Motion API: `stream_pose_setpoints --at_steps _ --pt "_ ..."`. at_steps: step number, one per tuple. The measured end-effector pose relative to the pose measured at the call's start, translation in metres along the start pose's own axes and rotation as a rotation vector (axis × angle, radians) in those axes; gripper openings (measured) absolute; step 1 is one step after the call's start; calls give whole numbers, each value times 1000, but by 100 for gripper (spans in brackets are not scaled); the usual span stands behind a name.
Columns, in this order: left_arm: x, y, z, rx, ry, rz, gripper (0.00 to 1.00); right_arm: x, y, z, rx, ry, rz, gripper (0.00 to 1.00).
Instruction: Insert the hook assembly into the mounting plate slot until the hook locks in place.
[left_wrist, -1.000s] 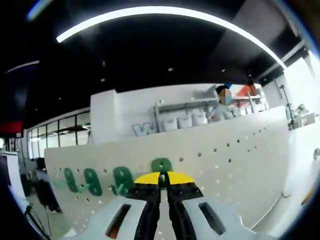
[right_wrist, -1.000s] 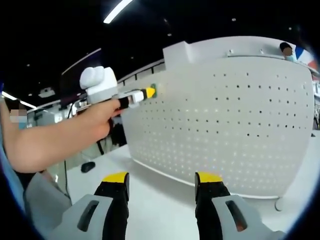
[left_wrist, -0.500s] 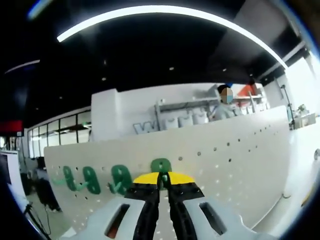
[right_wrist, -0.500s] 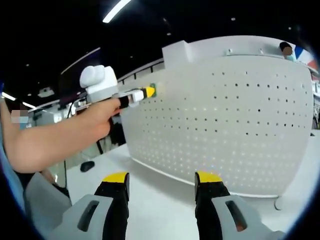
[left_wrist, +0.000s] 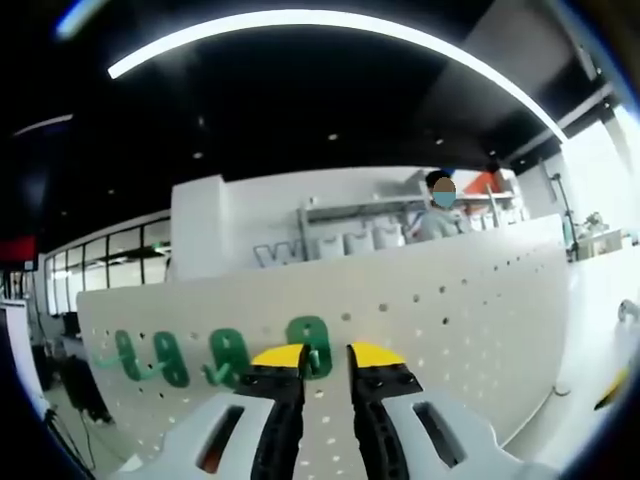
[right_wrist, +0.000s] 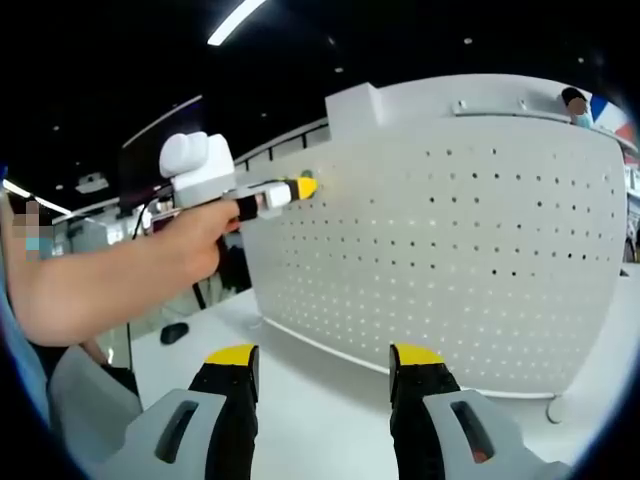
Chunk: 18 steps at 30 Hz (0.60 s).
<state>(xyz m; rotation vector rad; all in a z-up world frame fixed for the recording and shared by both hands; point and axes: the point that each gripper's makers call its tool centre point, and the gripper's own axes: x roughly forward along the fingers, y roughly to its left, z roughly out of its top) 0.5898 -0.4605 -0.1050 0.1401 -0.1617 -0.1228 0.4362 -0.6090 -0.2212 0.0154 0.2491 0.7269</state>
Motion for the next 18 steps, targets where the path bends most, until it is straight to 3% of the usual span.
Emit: stream_pose_setpoints --at_steps 18 --pt "-18 -3 14 -17 -27 -55 30 0 7 5 -10 -11 1 52"
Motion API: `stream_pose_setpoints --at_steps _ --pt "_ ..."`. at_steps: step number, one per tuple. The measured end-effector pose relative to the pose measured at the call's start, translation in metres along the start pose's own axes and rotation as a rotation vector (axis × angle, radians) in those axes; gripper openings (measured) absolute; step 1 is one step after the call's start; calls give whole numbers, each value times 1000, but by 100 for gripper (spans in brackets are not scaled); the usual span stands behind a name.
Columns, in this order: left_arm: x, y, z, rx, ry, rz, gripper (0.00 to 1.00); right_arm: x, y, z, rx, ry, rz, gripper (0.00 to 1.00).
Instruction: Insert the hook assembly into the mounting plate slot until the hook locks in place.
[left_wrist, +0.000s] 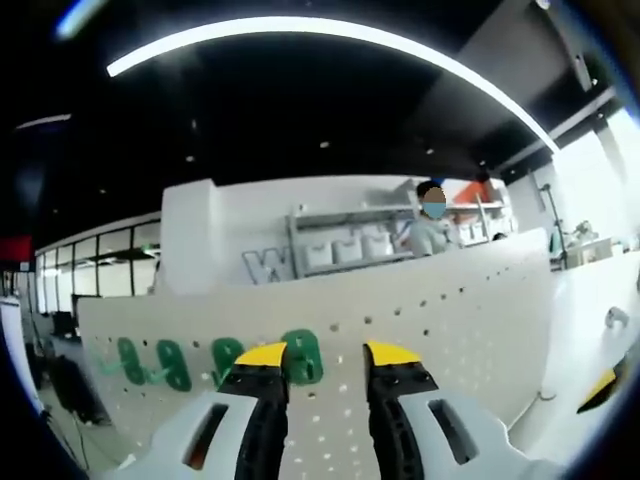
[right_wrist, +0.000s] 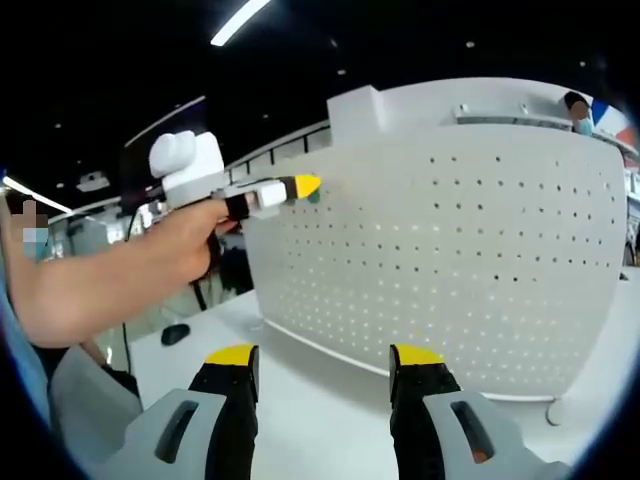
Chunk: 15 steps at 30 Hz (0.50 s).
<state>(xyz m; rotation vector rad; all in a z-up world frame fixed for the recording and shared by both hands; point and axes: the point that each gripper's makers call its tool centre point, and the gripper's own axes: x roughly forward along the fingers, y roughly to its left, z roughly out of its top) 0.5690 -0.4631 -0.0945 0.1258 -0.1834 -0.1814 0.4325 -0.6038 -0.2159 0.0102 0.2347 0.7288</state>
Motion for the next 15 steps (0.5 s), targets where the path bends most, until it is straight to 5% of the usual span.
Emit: stream_pose_setpoints --at_steps 15 --pt "-32 -6 5 -63 26 -77 38 1 10 9 -14 -20 20 53"
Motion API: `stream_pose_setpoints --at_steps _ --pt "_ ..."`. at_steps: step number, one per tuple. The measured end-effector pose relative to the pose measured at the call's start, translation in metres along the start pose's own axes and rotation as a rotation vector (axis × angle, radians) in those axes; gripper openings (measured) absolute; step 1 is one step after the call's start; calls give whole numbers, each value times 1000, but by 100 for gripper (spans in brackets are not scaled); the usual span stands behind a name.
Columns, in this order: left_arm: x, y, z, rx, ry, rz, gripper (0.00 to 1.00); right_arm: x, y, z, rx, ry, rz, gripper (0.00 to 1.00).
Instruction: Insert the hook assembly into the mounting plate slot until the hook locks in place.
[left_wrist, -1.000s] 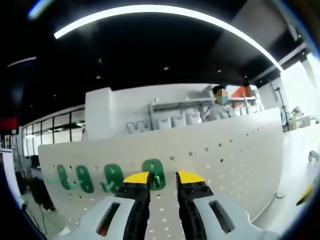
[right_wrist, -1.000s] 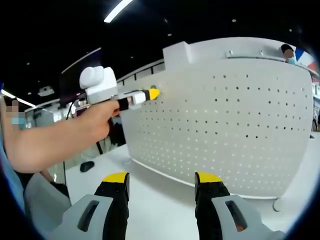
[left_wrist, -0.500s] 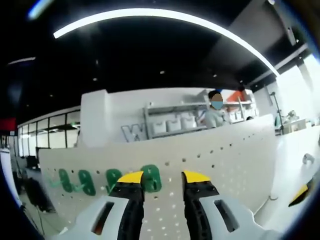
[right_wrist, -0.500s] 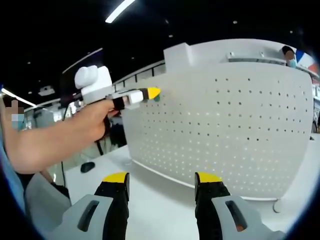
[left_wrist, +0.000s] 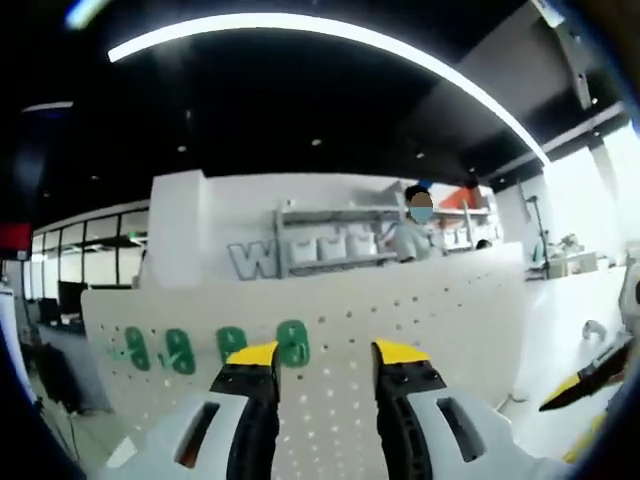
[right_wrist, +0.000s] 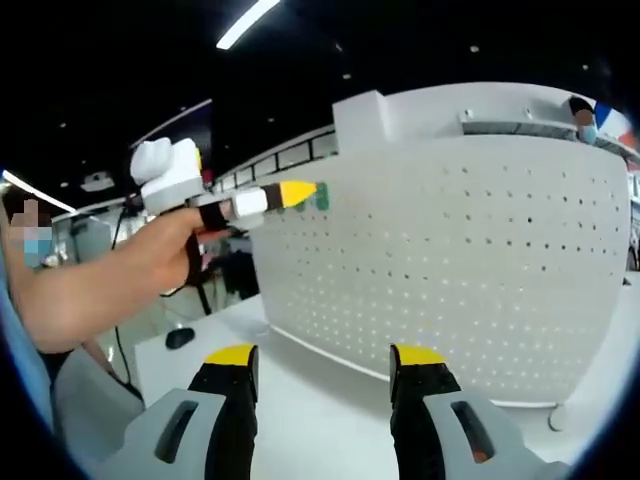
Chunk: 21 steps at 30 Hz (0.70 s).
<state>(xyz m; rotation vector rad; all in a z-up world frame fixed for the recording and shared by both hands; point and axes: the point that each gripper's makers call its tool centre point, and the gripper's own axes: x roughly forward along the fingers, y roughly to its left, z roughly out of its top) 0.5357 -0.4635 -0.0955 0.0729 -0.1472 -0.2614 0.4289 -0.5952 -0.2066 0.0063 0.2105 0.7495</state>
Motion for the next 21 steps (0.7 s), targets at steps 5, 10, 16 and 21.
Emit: stream_pose_setpoints --at_steps 5,10,16,21 --pt "-14 -1 -2 -30 12 -21 44 0 4 3 -6 -6 7 53" --pt "-27 -4 -6 -35 24 -46 47 -1 8 5 -12 -7 12 53" --pt "-42 -5 -13 -67 46 -74 51 -3 14 8 -19 -14 16 53" --pt "-60 -8 -18 -54 64 -105 53 -5 15 11 -25 -27 16 53"
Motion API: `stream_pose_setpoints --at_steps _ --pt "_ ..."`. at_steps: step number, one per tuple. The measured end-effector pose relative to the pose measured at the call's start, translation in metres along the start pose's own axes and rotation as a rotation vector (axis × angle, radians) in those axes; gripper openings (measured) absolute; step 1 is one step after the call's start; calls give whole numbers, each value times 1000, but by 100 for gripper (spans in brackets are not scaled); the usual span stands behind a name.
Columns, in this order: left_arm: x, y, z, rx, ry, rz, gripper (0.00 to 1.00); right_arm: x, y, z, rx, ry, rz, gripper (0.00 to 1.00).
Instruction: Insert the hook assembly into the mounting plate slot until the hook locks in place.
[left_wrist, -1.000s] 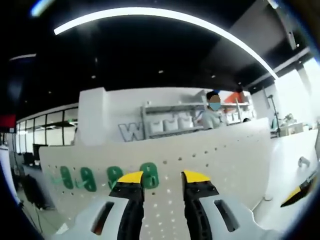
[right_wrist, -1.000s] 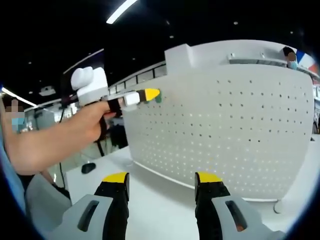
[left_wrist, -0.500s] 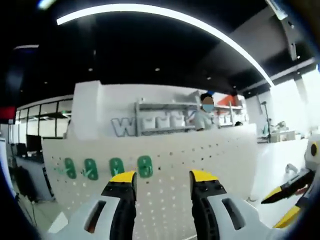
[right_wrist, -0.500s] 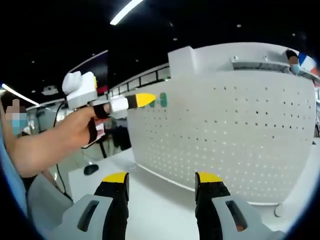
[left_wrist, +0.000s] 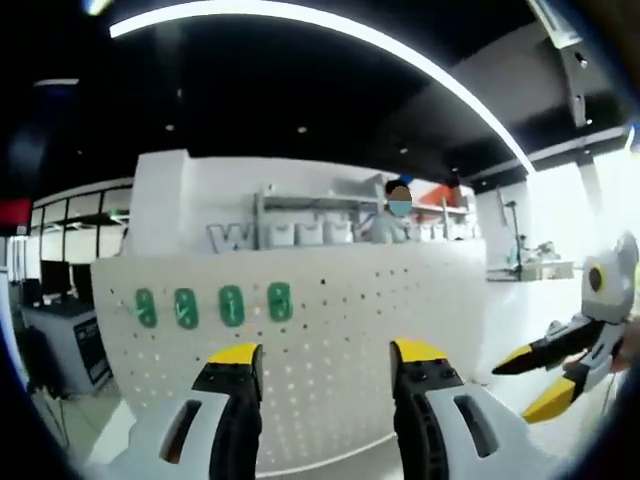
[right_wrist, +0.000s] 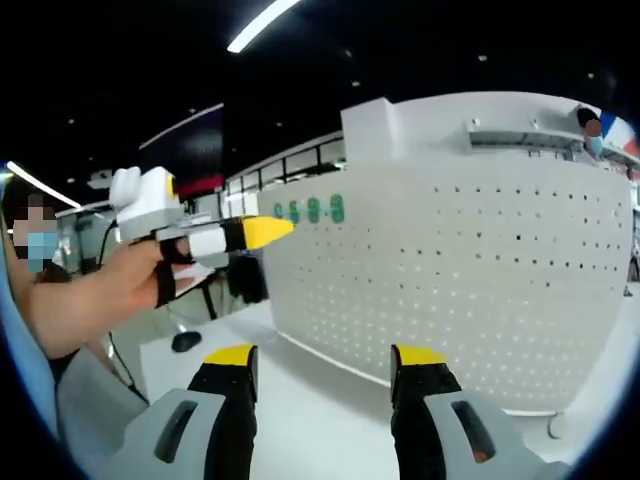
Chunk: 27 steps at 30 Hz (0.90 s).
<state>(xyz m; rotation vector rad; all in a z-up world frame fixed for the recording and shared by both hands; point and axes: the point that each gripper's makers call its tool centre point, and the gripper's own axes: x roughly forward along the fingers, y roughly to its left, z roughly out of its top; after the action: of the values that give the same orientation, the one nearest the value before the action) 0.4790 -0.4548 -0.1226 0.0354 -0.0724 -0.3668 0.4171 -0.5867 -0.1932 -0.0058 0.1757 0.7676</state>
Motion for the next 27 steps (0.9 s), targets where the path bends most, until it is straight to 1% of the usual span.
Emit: stream_pose_setpoints --at_steps 3,7,11,18,22,27 --pt "-11 2 -8 -4 15 -8 53 -1 0 0 -1 -1 -1 54" --pt "-22 6 -17 -39 36 -4 56 -3 2 1 -4 -4 -1 54" --pt "-34 8 -25 -44 49 1 56 -5 3 0 -5 -6 -1 54" --pt "-51 9 -32 -58 65 1 58 -10 3 5 -8 -24 -7 54" --pt "-65 12 -36 -57 70 2 58 -14 3 7 -10 -30 -11 55" --pt "-86 17 -43 -47 93 2 59 -19 3 7 -11 -34 -14 55"
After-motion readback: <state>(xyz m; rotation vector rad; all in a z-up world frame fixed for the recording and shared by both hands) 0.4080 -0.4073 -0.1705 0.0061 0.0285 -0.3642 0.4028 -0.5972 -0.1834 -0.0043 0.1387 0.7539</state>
